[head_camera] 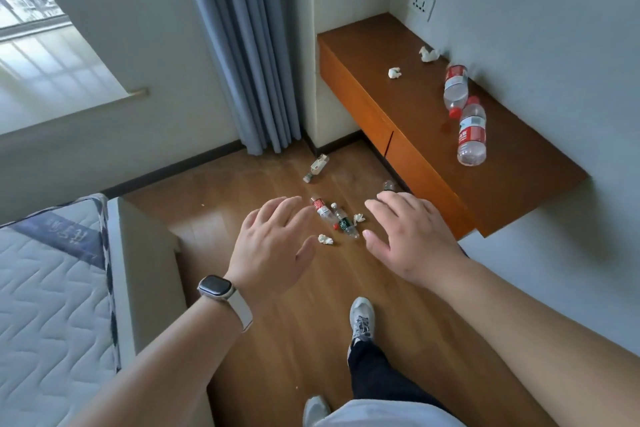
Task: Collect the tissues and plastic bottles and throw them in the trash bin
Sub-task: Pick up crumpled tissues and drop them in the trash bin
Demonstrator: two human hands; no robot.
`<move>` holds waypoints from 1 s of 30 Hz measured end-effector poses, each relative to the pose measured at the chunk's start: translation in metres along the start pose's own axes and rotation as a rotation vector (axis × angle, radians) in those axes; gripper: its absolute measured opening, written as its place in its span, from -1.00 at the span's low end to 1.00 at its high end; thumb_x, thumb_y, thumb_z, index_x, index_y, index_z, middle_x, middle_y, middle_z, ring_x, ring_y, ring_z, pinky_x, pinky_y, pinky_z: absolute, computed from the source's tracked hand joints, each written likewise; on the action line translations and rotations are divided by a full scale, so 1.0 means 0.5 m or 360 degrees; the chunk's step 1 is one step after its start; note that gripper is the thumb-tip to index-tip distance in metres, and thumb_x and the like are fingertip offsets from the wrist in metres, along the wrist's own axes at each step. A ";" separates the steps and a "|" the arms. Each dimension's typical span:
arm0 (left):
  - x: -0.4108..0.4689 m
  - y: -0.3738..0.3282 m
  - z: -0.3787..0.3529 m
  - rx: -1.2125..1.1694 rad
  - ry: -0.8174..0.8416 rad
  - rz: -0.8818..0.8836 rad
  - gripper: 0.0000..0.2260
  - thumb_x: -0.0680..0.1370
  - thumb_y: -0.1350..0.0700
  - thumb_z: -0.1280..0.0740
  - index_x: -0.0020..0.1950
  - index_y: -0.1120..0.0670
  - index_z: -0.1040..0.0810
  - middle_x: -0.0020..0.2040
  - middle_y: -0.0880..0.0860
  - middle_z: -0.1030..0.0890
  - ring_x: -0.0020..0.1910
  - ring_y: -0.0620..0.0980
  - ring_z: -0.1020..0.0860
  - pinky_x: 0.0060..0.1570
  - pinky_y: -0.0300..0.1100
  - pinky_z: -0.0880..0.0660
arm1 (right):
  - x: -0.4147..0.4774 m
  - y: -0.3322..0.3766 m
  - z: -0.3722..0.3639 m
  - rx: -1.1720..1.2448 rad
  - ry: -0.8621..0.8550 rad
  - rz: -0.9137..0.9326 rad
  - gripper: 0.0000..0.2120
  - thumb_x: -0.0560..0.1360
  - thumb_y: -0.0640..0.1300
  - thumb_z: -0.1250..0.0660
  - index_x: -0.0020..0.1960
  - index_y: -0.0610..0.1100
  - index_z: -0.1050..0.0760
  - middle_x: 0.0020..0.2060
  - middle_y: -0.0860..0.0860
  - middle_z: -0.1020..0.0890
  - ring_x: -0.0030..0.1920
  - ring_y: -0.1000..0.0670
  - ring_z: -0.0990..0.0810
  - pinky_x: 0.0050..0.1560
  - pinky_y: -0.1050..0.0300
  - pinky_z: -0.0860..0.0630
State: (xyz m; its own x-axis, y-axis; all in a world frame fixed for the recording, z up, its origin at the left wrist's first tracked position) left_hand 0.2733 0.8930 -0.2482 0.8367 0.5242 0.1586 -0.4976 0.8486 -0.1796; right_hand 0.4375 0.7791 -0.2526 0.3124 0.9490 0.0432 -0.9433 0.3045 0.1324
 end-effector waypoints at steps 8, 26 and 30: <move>0.260 0.019 -0.089 0.0051 0.0085 -0.0051 -0.61 0.52 -0.09 -0.28 0.33 -0.02 -0.50 0.32 -0.03 -0.52 0.34 0.10 -0.43 0.24 0.08 -0.42 | 0.219 -0.165 -0.047 0.0093 0.0039 0.0056 -0.53 0.52 0.13 -0.13 0.28 -0.12 -0.49 0.19 -0.08 -0.55 0.20 -0.14 -0.50 0.17 -0.10 -0.46; 0.506 0.208 -0.524 -0.0097 0.0308 0.0079 -0.60 0.51 -0.07 -0.26 0.31 0.03 -0.50 0.31 0.05 -0.53 0.31 0.14 -0.47 0.21 0.12 -0.44 | 0.503 -0.302 -0.462 0.0381 0.0227 -0.0153 -0.52 0.49 0.13 -0.10 0.26 -0.11 -0.49 0.14 -0.06 -0.54 0.11 -0.16 -0.51 0.05 -0.11 -0.49; 0.513 0.276 -0.760 -0.0130 0.0388 0.0086 -0.60 0.51 -0.01 -0.37 0.33 0.03 -0.49 0.32 0.06 -0.53 0.31 0.17 -0.46 0.19 0.14 -0.44 | 0.526 -0.351 -0.680 0.0395 0.0223 -0.0238 -0.53 0.46 0.12 -0.13 0.21 -0.14 -0.52 0.09 -0.06 -0.55 0.07 -0.19 -0.52 0.06 -0.14 -0.48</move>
State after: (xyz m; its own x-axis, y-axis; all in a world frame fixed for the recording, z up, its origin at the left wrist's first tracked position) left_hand 0.5059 1.1174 -0.6013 0.8449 0.5272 -0.0904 -0.5309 0.8062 -0.2611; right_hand 0.6472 1.0030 -0.6010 0.4106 0.9026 -0.1293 -0.8264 0.4283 0.3655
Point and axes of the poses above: each hand's wrist, its own x-axis towards the middle knuckle, its own z-axis out of the back of the hand, y = z × x, the point moved 7 cm from there along x, towards the middle knuckle
